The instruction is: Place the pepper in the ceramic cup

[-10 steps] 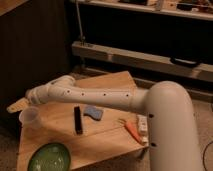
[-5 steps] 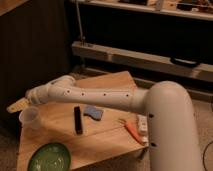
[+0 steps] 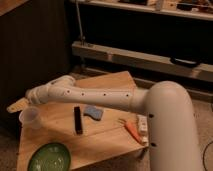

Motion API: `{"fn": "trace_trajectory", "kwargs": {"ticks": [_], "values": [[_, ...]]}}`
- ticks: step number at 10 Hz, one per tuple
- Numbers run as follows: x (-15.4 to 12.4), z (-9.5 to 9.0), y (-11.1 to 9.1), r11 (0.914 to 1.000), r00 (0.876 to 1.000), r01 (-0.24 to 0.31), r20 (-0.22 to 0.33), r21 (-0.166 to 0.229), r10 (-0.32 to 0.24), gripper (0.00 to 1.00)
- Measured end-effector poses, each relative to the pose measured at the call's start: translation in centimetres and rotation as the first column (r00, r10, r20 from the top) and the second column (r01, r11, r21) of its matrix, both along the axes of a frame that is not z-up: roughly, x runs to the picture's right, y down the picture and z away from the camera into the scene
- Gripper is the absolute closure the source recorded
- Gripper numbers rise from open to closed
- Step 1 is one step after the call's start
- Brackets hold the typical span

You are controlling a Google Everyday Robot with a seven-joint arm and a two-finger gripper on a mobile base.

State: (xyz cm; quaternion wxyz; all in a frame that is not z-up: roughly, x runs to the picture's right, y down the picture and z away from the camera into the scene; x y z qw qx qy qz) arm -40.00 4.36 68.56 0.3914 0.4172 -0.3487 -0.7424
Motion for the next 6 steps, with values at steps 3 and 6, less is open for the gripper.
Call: {"fn": "trace_trajectory", "kwargs": {"ticks": [3,6], "values": [[0.6,0.5,-0.1,0.9999,0.999,0.001,-0.042,-0.014,-0.002,0.20],[6.0,3.5,0.0,0.9988,0.980,-0.017,-0.199,-0.045,0.008,0.20]]}}
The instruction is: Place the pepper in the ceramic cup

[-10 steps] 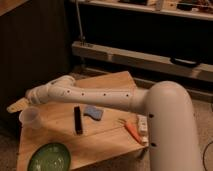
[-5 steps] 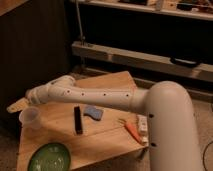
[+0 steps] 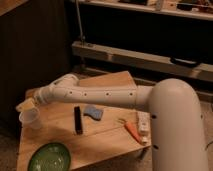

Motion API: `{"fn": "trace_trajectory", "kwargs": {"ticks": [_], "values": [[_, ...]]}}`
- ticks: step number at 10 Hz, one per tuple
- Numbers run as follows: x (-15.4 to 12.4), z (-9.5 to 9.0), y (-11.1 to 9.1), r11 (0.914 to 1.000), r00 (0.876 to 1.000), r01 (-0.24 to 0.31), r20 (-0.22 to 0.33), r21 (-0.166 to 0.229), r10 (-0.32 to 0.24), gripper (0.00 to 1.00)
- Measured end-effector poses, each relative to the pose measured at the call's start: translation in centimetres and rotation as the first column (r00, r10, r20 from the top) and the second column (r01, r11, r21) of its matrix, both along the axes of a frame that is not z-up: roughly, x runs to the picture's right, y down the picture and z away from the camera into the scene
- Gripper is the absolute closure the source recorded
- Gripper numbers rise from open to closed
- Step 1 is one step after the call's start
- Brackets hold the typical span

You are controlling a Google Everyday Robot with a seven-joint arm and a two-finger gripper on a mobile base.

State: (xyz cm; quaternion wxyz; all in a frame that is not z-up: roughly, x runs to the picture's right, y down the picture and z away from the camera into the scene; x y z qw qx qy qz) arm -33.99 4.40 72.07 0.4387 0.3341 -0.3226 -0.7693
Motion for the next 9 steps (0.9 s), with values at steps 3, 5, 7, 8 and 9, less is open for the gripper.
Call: {"fn": "trace_trajectory", "kwargs": {"ticks": [3,5,7,8,9], "values": [[8.3,3.1,1.5,0.9980,0.989,-0.042,-0.145,-0.048,0.034,0.20],[14.6,5.2,2.8,0.9944,0.967,-0.072,-0.250,-0.077,0.051,0.20],[20.1,6.5,2.8,0.9924,0.938,-0.084,-0.343,-0.090,0.048,0.20],[22.6,7.1,2.4,0.9926,0.923,-0.081,-0.382,-0.090,0.040,0.20],[26.1,8.1,1.4,0.9933,0.898,-0.072,-0.440,-0.091,0.025,0.20]]}}
